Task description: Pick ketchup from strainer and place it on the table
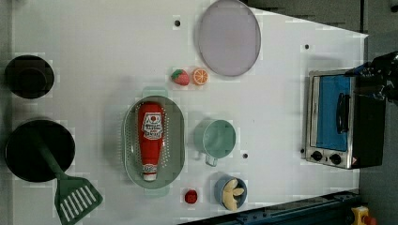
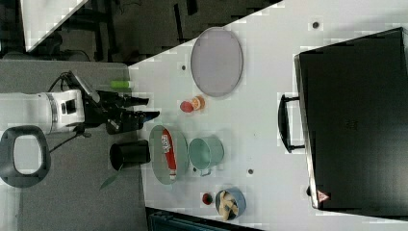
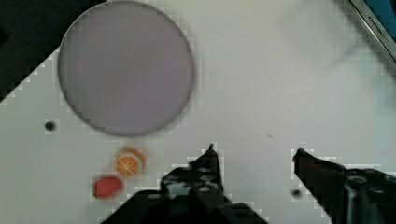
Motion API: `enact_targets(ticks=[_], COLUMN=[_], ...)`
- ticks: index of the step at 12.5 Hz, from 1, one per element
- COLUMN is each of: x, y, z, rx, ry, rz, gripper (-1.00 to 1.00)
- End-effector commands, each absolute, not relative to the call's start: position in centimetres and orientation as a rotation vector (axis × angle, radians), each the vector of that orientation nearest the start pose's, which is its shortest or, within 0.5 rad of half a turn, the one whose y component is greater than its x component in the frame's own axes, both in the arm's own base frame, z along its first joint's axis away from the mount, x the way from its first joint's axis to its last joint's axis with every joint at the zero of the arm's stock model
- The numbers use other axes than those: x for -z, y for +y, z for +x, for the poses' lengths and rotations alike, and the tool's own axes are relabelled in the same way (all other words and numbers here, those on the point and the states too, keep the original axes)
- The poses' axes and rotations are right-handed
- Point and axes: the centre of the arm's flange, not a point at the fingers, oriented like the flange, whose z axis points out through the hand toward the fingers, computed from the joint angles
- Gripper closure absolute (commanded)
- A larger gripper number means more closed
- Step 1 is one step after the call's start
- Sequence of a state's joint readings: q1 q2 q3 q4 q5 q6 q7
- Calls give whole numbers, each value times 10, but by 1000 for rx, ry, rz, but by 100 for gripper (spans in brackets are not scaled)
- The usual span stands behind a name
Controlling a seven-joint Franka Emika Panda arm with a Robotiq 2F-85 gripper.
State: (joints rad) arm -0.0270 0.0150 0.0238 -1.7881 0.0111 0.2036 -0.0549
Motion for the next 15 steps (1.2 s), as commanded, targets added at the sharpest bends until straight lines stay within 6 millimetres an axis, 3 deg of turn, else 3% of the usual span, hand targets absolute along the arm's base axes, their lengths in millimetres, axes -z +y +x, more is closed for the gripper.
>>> enact_targets(ticks=[1,3,6,11,15], x=[-608,-606,-597,-575,-534], y=[-12,2,53,176,278], z=[471,472,477,483,466], rx=[-59,-65,-60,76,45], ry=[1297,1261,1124,773,464], rz=[-2865,-2885,-2960,-3050,-3100], gripper=[-59,-100,-100,-100,-100])
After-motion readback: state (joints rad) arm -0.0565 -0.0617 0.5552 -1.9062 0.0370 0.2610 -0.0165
